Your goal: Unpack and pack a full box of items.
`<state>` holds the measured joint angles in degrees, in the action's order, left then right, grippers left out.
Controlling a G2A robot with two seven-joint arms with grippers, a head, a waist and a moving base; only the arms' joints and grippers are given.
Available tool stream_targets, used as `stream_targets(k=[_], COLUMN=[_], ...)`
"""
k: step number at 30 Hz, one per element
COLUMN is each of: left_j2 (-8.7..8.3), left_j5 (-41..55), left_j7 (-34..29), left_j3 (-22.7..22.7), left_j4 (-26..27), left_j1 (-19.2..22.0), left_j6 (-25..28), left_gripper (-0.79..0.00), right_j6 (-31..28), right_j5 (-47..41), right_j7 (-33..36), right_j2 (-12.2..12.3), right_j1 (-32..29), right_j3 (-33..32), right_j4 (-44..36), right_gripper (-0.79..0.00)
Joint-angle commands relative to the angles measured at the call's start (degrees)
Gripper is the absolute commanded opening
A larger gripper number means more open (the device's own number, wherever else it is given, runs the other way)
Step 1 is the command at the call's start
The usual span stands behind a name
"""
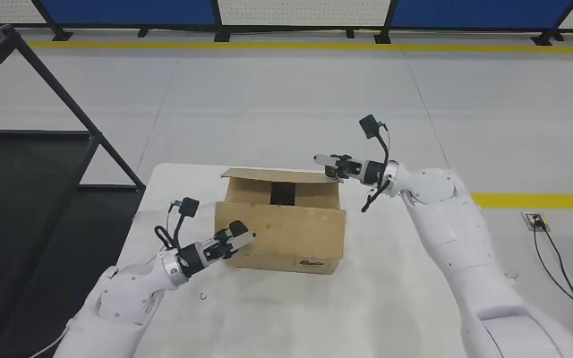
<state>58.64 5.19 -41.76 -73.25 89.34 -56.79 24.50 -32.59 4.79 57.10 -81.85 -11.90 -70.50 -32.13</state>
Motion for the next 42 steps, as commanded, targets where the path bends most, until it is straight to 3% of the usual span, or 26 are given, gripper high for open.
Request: stream_targets(k=[1,14,28,33,42], left_j2=[0.23,1.53,2.80,2.67,1.21], left_j5=[-1.06,-6.76,-7.43,-4.28,1.23], left_j7=[0.61,3.52,5.04,6.99,12.11], left_j3=[1.05,6.02,9.18,6.61,-4.46], left_j4=[-0.09,-1.92,-3.78,-3.45,-3.31], left_j1=[1.04,6.08,9.32,8.21,1.12], left_j6=[-0.79,-4.18,-4.69,-2.36,1.10], left_gripper=[0.000,0.000,0.000,0.000,0.000], right_j6=[3.73,18.73,20.67,19.95,17.24], right_j5=[-0.03,-6.79,-10.73,-11.72,-13.52], right_j7=[1.15,9.82,13.89,13.55,13.83], right_j2=[0.03,1.32,1.98,2.15,2.91], right_j1=[-0.55,-4.99,-7.65,-8.42,-9.69], right_j3=[0.47,-0.85,0.25,0.56,-0.04], right_j4=[-2.11,-11.22,-11.08,-10.47,-9.95], right_gripper=[0.000,0.000,0.000,0.000,0.000])
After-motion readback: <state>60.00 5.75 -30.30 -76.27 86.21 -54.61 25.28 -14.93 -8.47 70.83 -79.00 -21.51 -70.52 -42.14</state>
